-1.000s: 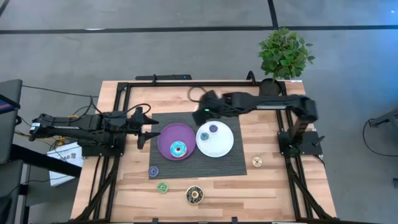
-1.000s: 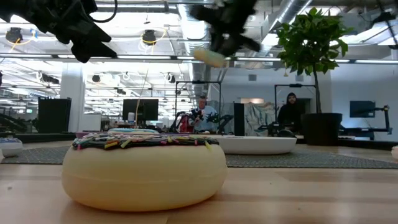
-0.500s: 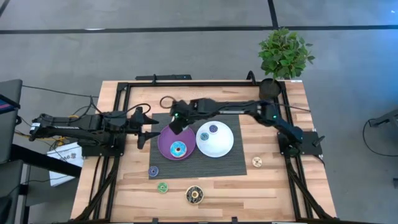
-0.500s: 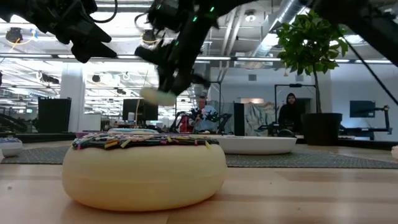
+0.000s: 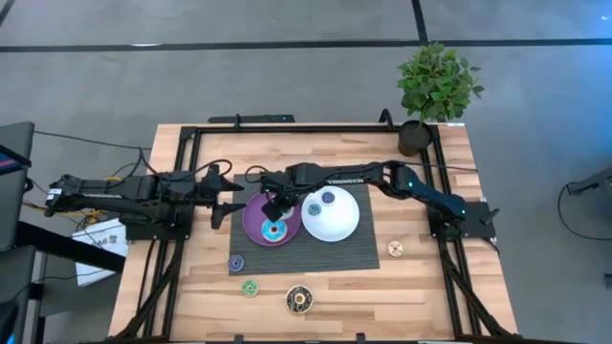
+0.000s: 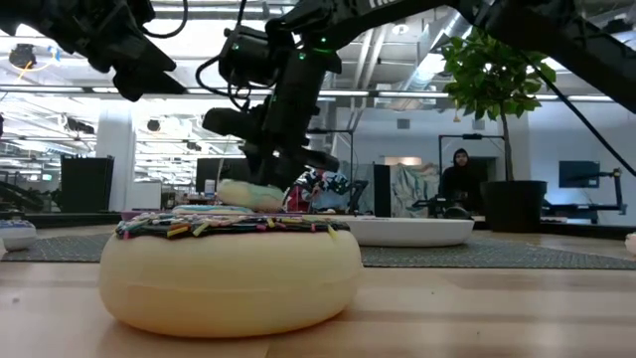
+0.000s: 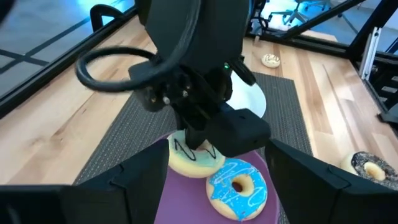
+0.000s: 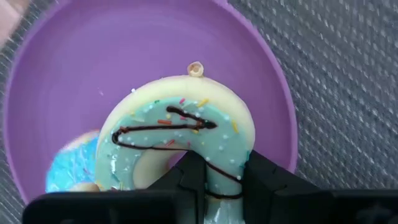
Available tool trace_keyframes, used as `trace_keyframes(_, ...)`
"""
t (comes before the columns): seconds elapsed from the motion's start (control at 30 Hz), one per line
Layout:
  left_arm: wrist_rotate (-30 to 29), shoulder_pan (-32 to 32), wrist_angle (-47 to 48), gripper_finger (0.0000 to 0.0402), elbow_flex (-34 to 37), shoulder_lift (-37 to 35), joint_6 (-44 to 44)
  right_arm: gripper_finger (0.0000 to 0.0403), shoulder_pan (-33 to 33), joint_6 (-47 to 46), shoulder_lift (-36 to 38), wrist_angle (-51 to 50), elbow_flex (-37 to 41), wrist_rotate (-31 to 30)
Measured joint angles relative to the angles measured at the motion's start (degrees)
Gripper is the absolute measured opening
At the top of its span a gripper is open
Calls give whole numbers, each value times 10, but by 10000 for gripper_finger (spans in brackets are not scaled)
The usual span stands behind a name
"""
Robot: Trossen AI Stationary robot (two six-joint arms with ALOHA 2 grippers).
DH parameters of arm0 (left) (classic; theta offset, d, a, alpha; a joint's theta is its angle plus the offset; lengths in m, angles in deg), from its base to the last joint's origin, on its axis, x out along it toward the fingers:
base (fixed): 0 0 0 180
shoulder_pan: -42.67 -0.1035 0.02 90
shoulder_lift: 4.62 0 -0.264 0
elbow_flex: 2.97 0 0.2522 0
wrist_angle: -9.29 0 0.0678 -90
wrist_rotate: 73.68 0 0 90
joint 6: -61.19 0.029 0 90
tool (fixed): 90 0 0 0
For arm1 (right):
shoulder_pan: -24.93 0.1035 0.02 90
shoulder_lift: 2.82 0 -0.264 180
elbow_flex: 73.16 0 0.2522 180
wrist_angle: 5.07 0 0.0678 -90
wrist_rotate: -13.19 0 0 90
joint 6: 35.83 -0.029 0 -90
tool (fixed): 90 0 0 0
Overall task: Pick & Place donuts
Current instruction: Put the large light green donut on the purple plate
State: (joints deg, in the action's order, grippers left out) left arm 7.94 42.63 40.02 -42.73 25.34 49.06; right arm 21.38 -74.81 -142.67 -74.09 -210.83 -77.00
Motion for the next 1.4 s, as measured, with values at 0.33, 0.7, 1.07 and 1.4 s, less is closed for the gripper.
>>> trace_keyframes(0.33,0,0,1,258,0,0,2,61,0,0,0,-18,0,-17)
trace_keyframes(0.7,0,0,1,258,0,0,-11,61,0,0,0,-37,0,-28)
trace_keyframes(1.07,0,0,1,258,0,0,-11,97,0,0,0,-44,0,-42)
trace_keyframes(1.4,0,0,1,258,0,0,-11,164,-1,0,0,-43,0,-43)
